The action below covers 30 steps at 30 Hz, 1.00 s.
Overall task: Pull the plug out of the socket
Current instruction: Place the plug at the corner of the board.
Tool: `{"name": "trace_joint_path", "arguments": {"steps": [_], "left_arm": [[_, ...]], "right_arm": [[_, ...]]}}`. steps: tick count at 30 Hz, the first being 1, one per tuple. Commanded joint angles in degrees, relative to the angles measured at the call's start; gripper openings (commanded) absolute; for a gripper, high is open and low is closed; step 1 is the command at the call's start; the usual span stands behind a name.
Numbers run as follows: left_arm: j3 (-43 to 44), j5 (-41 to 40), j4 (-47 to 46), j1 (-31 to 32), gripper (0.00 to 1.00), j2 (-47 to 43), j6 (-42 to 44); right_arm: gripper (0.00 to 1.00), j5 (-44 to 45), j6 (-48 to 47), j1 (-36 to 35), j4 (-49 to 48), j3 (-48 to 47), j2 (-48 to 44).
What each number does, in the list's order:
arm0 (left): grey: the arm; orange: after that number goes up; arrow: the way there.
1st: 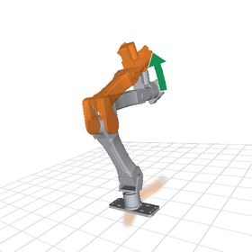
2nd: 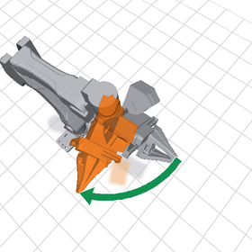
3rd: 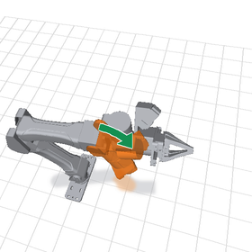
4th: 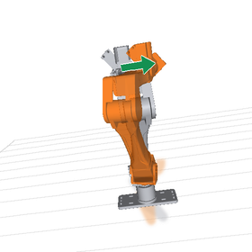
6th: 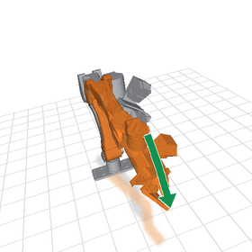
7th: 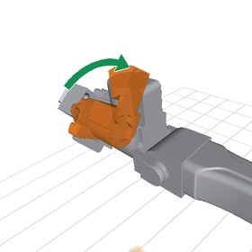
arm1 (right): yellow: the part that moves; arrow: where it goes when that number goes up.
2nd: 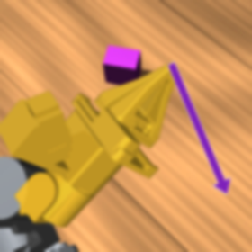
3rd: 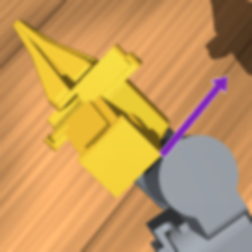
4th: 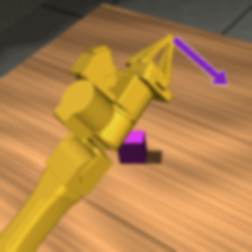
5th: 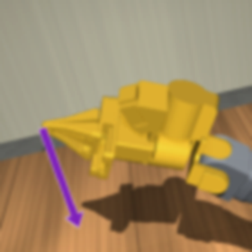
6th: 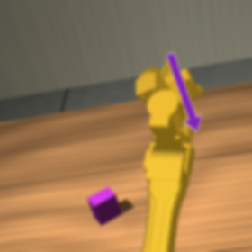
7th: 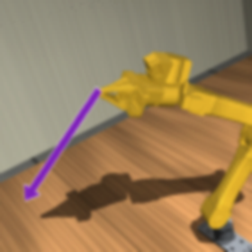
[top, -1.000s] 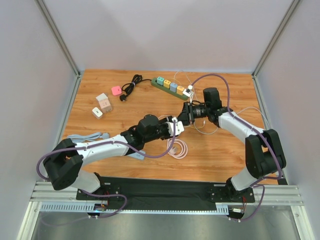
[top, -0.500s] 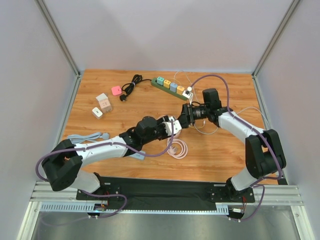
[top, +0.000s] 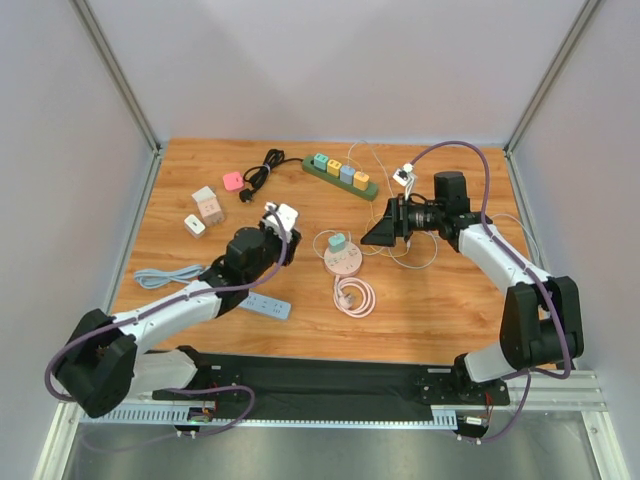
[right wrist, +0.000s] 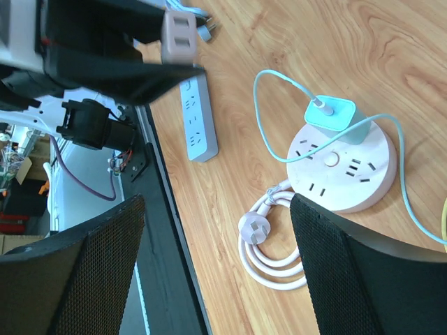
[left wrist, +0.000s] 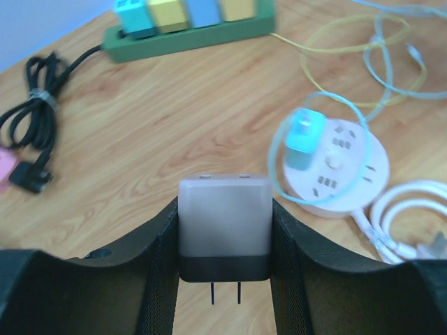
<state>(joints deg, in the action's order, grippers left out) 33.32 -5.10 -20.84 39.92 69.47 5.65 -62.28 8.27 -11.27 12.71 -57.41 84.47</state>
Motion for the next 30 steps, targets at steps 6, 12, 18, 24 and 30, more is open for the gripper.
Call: {"name": "trace_joint_path", "arguments": {"steps": [6, 12, 18, 24, 30], "left_arm": [[1.0, -6.3, 11.5, -18.3, 0.00, -6.3, -31.6], [7.4, -0.7, 27.3, -32.6, 0.00, -0.6, -47.0], [14.3, 2.5, 35.9, -38.7, 0.00, 10.4, -51.3], [19.1, 0.8, 39.6, -41.6, 0.00, 17.4, -51.7], [22.0, -1.7, 40.9, -43.2, 0.05, 23.5, -50.7]], "right_arm": [[0.85, 2.4, -2.4, -0.1, 0.2, -1.0, -2.2], [0.86, 2.9, -2.4, 0.0, 0.5, -1.1, -2.3], [0.86, 3.0, -2.5, -0.1, 0.6, -1.1, -2.2], [0.87, 2.9, -2.5, -0.1, 0.6, -1.2, -2.1], [0.87, 2.9, -2.6, -0.1, 0.8, -1.4, -2.0]]}}
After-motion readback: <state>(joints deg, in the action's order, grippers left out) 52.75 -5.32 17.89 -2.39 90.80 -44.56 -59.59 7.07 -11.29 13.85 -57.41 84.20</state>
